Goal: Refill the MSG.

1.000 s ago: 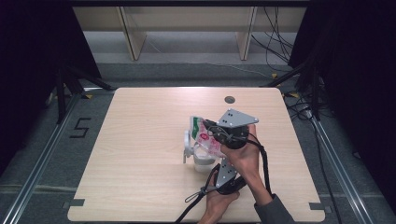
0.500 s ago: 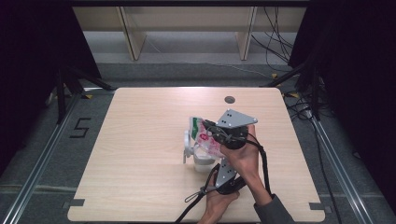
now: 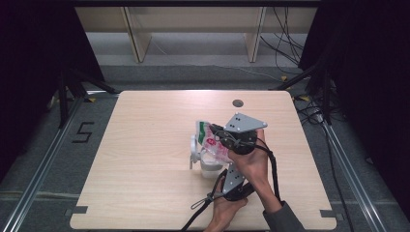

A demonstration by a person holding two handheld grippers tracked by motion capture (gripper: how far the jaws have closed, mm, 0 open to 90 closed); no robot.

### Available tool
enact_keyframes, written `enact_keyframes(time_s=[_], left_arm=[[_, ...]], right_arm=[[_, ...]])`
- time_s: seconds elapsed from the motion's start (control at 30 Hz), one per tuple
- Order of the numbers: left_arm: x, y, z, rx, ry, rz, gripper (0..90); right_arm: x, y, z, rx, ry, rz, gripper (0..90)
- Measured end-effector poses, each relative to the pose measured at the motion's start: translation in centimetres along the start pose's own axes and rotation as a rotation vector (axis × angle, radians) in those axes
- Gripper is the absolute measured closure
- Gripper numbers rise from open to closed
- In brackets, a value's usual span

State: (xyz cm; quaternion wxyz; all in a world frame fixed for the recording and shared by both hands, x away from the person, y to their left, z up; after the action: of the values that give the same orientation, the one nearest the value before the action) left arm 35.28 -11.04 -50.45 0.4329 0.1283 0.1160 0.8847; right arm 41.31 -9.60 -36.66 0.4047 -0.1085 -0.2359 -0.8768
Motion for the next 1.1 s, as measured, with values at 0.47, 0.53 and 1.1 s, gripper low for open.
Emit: enact_keyframes(time_s=[0.47, 0.53, 1.1], left_arm=[[-0.14, 0.10, -0.04, -0.001, 0.016, -0.012, 77.7], [-0.04, 0.03, -0.08, -0.004, -0.003, 0.000, 77.7], [0.07, -0.08, -0.25, -0.024, -0.019, 0.009, 77.6]], right_arm=[[0.02, -0.10, -0.11, -0.017, -0.009, 0.016, 89.7], [0.05, -0.04, -0.13, -0.020, -0.010, 0.022, 89.7], [0.46, 0.32, -0.22, -0.041, 0.008, 0.027, 89.9]])
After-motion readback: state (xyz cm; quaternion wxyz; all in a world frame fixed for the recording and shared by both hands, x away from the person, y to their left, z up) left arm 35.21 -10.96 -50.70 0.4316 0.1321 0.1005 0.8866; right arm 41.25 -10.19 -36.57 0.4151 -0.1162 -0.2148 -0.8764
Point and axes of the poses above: each handheld gripper's, and its own axes: x roughly backward along the jaws, z roughly out of its top, y roughly to its right, the point moved 5 cm from there along -x, roughly forward along the jaws, and after that the axes turned 9 degrees about x, right-handed, at the moved point
